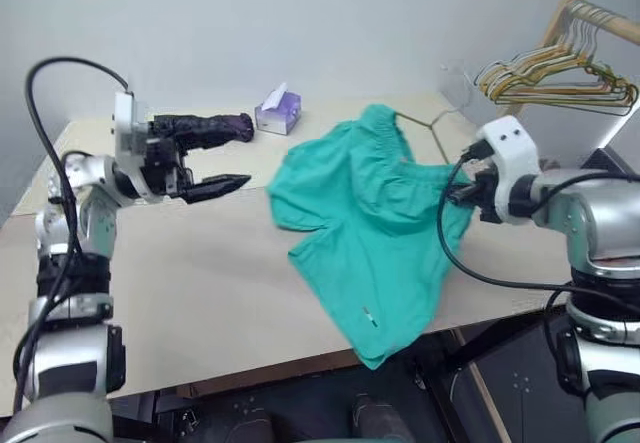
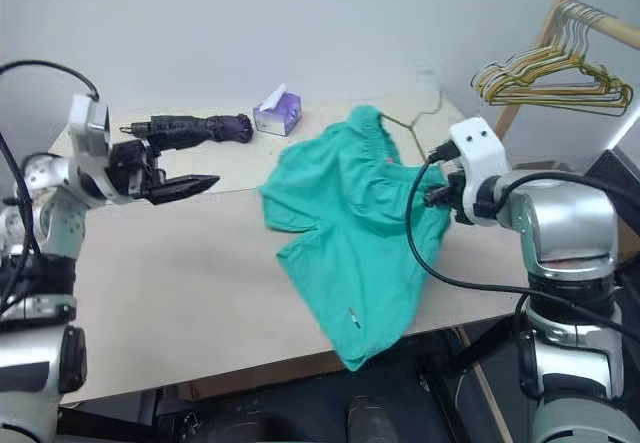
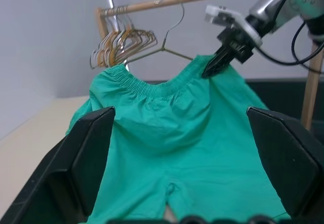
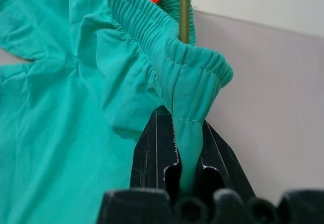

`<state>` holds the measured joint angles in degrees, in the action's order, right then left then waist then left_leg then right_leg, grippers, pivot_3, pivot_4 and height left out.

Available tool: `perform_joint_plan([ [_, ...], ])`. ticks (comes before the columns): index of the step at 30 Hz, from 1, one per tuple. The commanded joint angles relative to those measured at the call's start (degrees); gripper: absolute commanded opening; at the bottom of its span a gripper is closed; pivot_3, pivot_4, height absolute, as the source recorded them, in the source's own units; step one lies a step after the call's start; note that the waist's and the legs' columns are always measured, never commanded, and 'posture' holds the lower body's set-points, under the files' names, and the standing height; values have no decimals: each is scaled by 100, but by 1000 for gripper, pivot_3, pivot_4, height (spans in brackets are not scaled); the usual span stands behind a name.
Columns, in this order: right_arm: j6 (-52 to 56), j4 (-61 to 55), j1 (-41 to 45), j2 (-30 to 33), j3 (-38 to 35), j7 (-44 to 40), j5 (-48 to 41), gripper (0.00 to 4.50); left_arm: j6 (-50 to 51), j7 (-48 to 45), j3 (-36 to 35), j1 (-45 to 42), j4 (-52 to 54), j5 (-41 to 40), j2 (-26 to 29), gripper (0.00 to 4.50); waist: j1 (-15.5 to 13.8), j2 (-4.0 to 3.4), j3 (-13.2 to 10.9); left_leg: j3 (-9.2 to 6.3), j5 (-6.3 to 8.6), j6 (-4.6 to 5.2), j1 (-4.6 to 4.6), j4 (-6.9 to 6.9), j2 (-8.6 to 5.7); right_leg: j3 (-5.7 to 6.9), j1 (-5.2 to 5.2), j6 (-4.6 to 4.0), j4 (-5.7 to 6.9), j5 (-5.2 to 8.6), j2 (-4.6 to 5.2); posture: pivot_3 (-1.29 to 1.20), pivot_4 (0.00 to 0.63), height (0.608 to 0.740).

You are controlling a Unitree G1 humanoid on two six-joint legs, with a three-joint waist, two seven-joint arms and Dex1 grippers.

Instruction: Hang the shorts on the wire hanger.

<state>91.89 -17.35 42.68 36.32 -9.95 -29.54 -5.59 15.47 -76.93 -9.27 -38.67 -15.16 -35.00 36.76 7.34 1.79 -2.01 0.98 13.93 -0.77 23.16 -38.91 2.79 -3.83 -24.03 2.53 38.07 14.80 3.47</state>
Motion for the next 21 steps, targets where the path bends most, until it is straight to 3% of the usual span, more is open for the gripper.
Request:
perform_joint_plan([
  [1,61,413,398,-211,-880,1107,684,0,271,428,-113,68,696,-242,-160,4485,32,-2,1,0,0,0,-3,1,0,-1,2,0,0,0,0,-175,0,740],
  [9,-73,1723,1672,-638,-2158,3035,1791,0,550,634,-180,63,1191,-486,-274,4485,306,-20,6,0,-1,0,-4,11,-3,-7,-2,0,0,0,1,-179,0,740],
  [14,-1217,2991,2593,-693,-2998,4248,1890,0,650,850,-346,208,1532,-741,-328,4485,479,-42,11,2,-1,0,-20,20,-4,-15,9,0,-2,0,1,-162,0,740],
  [21,-3038,5363,3566,-40,-3502,5294,1335,0,668,1160,-322,421,1857,-760,-356,4485,582,-83,-5,4,-1,0,-94,61,-8,-17,89,0,-42,0,1,-142,0,740],
])
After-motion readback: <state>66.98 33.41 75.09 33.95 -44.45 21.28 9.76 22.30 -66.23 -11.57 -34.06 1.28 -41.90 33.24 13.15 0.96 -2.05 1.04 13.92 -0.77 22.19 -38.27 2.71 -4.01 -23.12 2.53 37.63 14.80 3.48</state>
